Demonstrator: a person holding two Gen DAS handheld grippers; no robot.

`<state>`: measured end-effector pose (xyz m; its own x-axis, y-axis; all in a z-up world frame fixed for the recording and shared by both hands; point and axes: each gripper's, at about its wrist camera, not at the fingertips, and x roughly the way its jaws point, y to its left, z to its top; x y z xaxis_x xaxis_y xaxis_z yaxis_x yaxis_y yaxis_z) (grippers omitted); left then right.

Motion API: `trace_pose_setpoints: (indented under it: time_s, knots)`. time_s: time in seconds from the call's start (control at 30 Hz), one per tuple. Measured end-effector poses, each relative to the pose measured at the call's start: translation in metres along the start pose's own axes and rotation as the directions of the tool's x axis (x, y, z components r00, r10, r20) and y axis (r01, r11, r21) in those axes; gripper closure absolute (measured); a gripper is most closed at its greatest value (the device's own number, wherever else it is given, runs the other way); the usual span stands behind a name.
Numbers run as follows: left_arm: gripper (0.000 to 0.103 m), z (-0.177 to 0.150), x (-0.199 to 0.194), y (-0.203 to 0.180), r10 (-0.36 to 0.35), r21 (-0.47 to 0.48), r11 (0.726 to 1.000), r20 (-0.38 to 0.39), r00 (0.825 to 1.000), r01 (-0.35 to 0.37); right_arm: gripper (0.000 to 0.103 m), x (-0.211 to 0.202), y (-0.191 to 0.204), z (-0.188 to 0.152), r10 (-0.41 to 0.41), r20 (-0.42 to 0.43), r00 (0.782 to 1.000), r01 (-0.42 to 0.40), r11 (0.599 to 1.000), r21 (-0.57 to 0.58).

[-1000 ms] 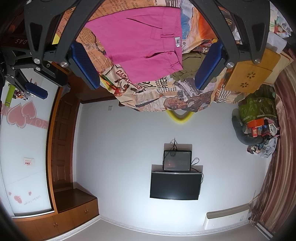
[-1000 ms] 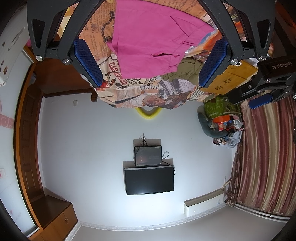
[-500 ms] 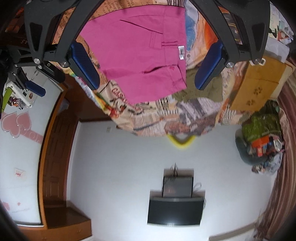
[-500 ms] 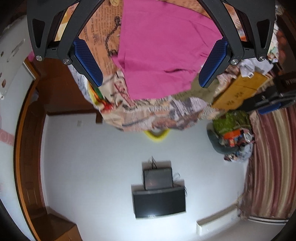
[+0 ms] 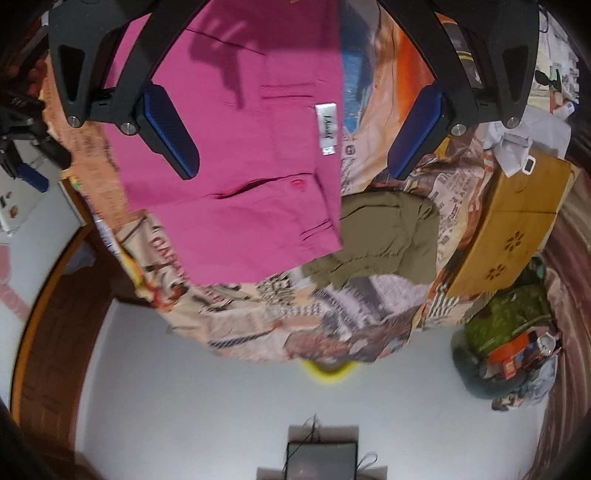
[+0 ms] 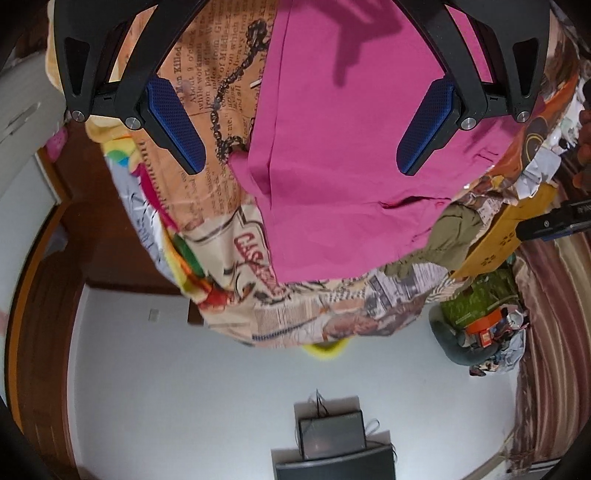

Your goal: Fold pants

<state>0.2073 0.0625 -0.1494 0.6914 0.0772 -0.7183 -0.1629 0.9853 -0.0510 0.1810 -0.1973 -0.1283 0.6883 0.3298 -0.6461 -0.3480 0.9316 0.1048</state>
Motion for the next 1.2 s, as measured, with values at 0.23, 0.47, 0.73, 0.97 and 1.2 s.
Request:
trace_pose_setpoints:
  time_s: [0.23,0.47,0.73,0.97,1.2]
  knots:
    - [0.013,0.001,0.052,0.006,0.042,0.050,0.998,-0.109,0.993,-0.036,0.000,0.029,-0.014,0.006,0.012,-0.057,0.998,-0.011,1.000,0.019]
    - [0.023,0.000,0.088,0.015,0.032,0.067,0.998,-0.211,0.977,-0.018,0.002,0.057,-0.025,0.010,0.048,-0.101,0.994,-0.042,0.997,0.058]
    - [0.024,-0.008,0.119,0.017,0.044,0.101,0.995,-0.285,0.958,-0.015,0.014,0.086,-0.037,0.006,0.073,-0.162,0.984,-0.058,0.994,0.094]
    - [0.047,-0.006,0.142,0.023,-0.048,0.011,0.998,-0.373,0.927,0.056,0.029,0.102,-0.037,0.013,0.109,-0.174,0.979,-0.096,0.992,0.083]
    - [0.059,-0.006,0.153,0.020,-0.131,-0.033,0.991,-0.413,0.901,0.129,0.049,0.127,-0.038,0.023,0.129,-0.211,0.969,-0.116,0.991,0.071]
